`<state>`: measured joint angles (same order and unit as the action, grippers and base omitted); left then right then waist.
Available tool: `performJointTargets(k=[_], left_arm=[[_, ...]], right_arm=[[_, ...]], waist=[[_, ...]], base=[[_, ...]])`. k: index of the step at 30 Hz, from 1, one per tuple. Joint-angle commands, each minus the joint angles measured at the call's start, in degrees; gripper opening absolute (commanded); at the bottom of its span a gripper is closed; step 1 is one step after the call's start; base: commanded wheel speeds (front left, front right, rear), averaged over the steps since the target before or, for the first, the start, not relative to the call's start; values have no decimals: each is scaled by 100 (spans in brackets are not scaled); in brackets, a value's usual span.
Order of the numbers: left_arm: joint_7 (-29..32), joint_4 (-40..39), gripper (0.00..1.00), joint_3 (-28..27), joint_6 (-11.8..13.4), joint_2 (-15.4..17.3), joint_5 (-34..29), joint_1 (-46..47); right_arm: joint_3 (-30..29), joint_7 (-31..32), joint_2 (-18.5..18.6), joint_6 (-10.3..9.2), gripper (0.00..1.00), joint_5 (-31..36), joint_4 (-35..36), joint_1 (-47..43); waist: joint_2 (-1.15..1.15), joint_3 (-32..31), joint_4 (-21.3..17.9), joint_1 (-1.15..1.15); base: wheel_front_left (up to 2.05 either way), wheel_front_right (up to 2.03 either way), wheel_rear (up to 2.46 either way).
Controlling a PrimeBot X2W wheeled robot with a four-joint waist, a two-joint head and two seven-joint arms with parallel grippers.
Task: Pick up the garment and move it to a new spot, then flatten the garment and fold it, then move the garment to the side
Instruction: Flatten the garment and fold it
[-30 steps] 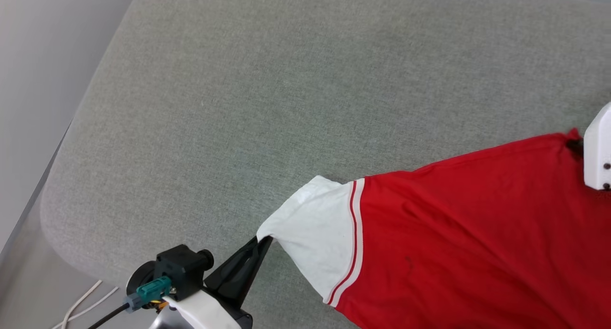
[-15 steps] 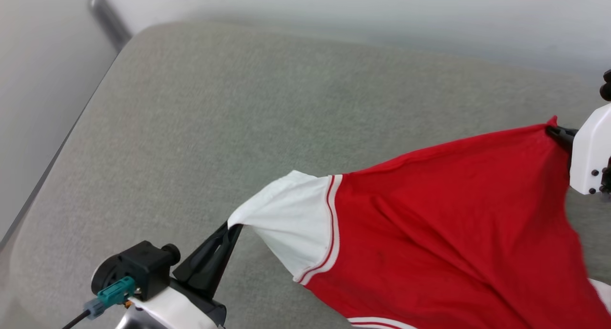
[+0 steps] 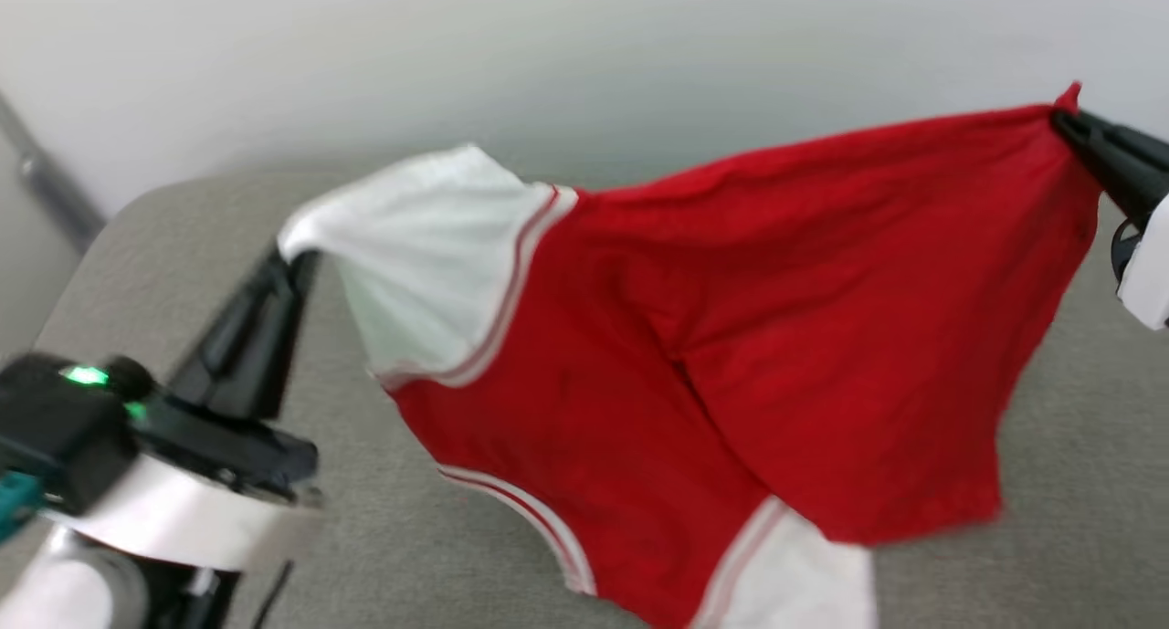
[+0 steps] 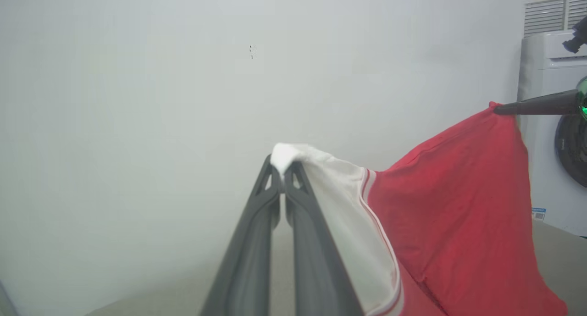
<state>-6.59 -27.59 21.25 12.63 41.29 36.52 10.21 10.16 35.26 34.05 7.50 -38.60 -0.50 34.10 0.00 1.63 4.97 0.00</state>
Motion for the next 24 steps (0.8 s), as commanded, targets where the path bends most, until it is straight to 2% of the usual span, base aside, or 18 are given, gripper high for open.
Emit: performJointTargets(k=[1, 3, 8, 13, 17, 24], left_arm=[[-43, -108, 0, -154, 64, 61, -52, 190], [-57, -173, 0, -372, 177, 230, -272, 424], [62, -459, 0, -673, 417, 268, -409, 948], [264, -540, 0, -871, 516, 374, -485, 1506], [400, -516, 0, -1040, 553, 433, -478, 2002], [634, -267, 0, -1168, 374, 485, -363, 3151]], right_arm=[[-58, -50, -46, -2, 0, 35, 191, 16], [-115, -69, -47, -2, 0, 80, 449, 19], [-311, -106, -168, -2, 0, 165, 993, 32], [-511, -108, -298, -2, 0, 242, 1459, 131], [-672, -91, -403, -2, 0, 301, 1740, 294], [-990, -63, -441, -2, 0, 417, 2022, 720]], waist=[[0, -115, -260, 0], [0, -124, -384, 0], [0, -111, -654, 0], [0, -40, -843, 0], [0, 63, -952, 0], [0, 552, -997, 0]], base=[[0, 0, 0], [0, 0, 0], [0, 0, 0], [0, 0, 0], [0, 0, 0], [0, 0, 0]])
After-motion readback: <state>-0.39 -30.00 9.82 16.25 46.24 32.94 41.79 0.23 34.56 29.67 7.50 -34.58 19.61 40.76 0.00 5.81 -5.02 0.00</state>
